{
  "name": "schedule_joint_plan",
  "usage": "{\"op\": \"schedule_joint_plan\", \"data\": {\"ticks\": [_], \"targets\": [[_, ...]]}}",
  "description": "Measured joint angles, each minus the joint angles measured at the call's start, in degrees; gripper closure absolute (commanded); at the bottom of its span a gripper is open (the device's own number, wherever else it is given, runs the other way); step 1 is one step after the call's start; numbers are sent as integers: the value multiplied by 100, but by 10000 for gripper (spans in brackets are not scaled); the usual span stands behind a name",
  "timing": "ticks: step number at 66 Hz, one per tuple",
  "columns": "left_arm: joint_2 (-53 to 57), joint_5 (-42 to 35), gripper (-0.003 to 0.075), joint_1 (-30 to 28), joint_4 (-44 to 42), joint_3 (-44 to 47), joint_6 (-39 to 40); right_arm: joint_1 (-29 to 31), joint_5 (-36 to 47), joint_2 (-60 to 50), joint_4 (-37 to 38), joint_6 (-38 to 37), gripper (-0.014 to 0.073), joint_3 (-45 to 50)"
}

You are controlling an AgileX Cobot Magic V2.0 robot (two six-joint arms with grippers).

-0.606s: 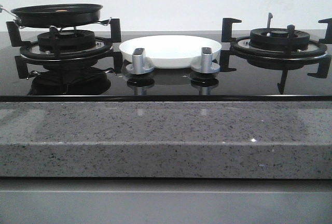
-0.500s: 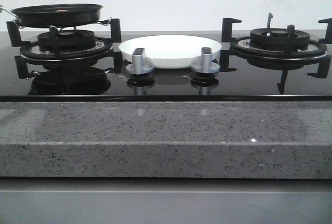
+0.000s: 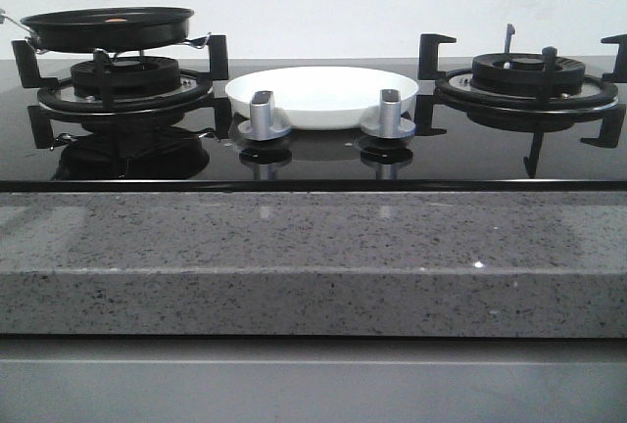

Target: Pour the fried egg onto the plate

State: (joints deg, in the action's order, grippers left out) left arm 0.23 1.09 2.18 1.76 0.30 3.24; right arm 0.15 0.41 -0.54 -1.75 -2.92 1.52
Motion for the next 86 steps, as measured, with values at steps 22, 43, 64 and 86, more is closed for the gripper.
{"op": "schedule_joint_plan", "data": {"ticks": [22, 43, 64, 86], "targets": [[0, 0, 740, 0, 0, 0, 0, 0, 0, 0, 0, 0, 662, 0], [0, -71, 740, 0, 63, -222, 0, 0, -391, 0, 20, 0, 662, -308], [-827, 1503, 740, 0, 117, -2448, 0, 0, -1843, 822, 282, 65, 662, -2463], [-2685, 2885, 740, 0, 117, -4473, 0, 0, -2536, 2558, 285, 65, 662, -4215]]}}
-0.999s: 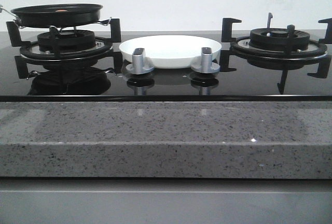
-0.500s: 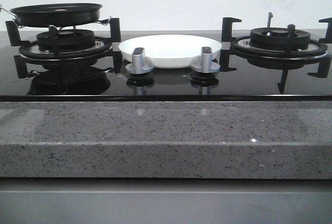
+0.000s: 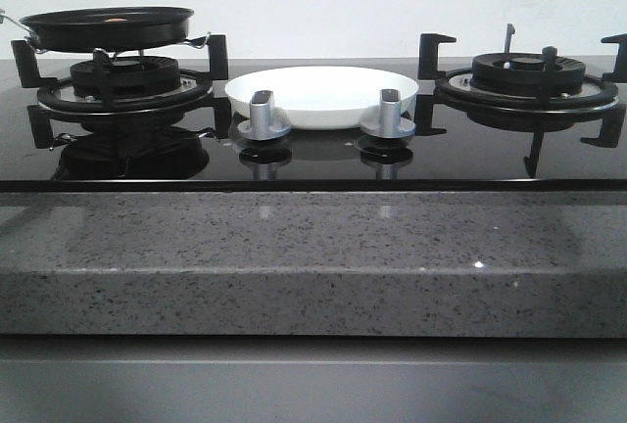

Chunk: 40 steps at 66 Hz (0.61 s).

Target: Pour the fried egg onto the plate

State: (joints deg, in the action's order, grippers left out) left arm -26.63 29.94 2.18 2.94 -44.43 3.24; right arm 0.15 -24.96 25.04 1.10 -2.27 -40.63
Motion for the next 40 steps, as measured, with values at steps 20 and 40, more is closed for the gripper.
{"op": "schedule_joint_plan", "data": {"ticks": [20, 40], "targets": [[-709, -45, 740, 0, 0, -58, 0, 0, -84, 672, 0, 0, 662, -16], [-973, -71, 734, 0, -83, -58, 0, 0, -84, 748, 10, 0, 658, -16]]}}
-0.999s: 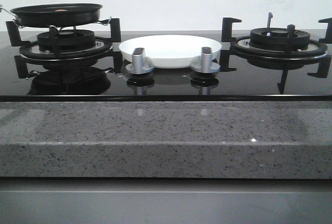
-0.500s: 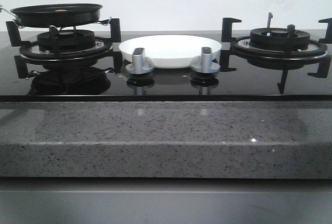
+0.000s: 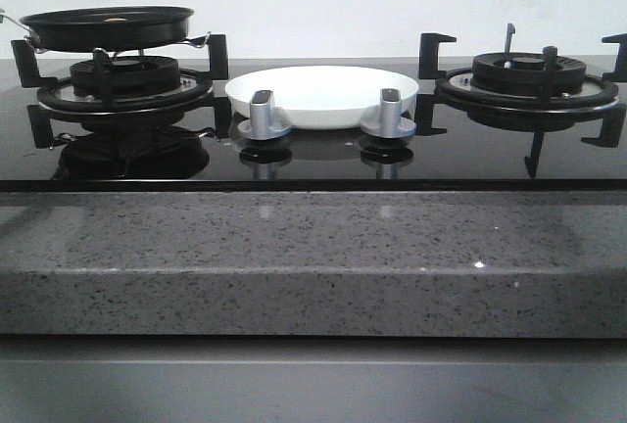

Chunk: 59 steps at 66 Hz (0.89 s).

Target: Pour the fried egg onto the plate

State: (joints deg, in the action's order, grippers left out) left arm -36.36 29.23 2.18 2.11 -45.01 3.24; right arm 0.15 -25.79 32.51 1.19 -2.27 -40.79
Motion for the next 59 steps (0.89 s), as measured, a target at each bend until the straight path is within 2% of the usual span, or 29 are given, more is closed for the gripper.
{"op": "schedule_joint_plan", "data": {"ticks": [4, 7, 9, 10, 12, 14, 18, 23, 59], "targets": [[-14, -13, 678, 0, -132, 0, 0, 0, 0, 0, 0, 0, 635, 0], [-26, -24, 591, 0, -280, 0, 0, 0, 0, 1, 0, 0, 571, 0], [-26, -24, 531, 0, -377, 0, 0, 0, 0, 1, 0, 0, 503, 0], [-26, -24, 466, 0, -478, 0, 0, 0, 0, 1, 0, 9, 456, 0], [-35, -27, 389, 0, -599, 0, 0, 0, 0, 1, 0, 9, 376, 0], [-35, -27, 335, 0, -705, 0, 0, 0, 0, 1, 0, 14, 302, 0], [-35, -27, 258, 0, -810, 0, 0, 0, 0, 1, 0, 14, 214, 0], [-35, -37, 248, 0, -863, 0, 0, 0, 0, 1, 0, 14, 167, 0], [-35, -61, 251, 9, -890, 0, 0, 0, 195, 39, -14, 14, 169, 0]]}}
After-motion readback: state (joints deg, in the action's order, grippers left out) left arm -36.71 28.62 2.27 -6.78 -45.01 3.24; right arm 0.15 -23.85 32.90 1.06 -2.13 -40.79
